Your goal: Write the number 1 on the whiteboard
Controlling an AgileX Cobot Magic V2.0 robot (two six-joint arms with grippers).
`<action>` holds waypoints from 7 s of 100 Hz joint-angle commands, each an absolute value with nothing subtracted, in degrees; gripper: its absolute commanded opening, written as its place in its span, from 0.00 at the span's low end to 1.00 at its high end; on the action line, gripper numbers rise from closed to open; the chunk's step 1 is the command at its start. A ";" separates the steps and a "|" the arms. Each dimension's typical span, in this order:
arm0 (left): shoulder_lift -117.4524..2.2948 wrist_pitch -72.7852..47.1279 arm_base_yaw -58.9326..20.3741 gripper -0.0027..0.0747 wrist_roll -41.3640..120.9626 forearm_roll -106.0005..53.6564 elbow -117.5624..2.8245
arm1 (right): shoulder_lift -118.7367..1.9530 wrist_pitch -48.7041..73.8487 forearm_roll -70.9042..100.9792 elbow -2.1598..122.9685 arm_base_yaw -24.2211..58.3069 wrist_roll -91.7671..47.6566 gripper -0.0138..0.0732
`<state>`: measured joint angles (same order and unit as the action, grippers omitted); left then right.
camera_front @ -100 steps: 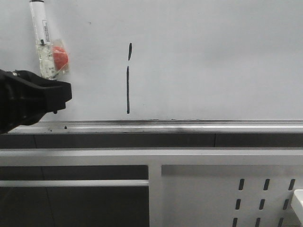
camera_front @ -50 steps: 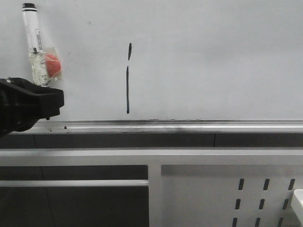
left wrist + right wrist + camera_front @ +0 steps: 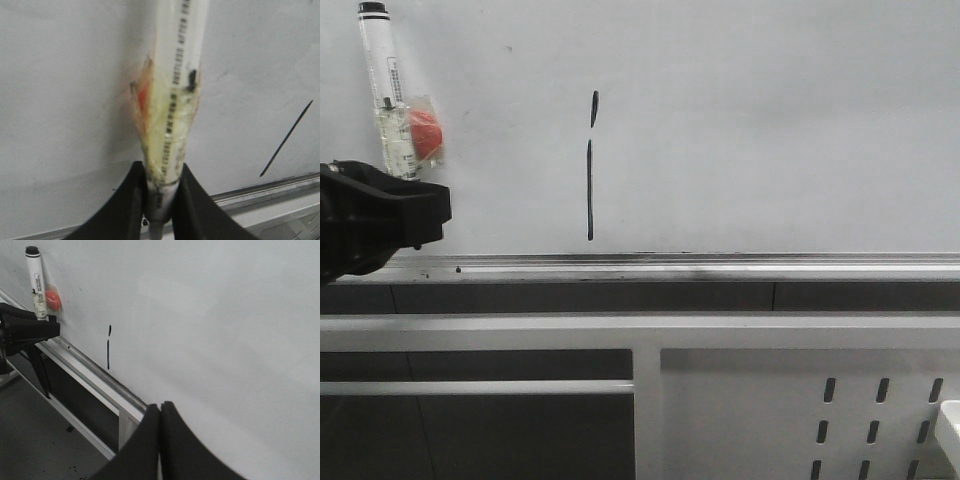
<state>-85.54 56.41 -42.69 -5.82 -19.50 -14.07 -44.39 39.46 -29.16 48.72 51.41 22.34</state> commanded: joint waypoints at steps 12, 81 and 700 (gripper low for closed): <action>-84.46 62.24 -42.44 0.01 -6.31 -21.19 -15.05 | -43.97 35.94 -30.58 49.93 51.22 22.45 0.09; -84.46 63.06 -42.44 0.40 -6.31 -20.83 -15.05 | -43.97 35.94 -30.58 49.93 51.22 22.35 0.09; 1.53 -16.50 -0.53 0.01 -0.44 3.52 2.20 | -1.64 -10.17 -3.84 4.24 41.63 8.02 0.10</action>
<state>0.31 -19.40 0.00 -0.38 3.87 0.29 -0.68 7.59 -7.09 9.93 45.21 9.43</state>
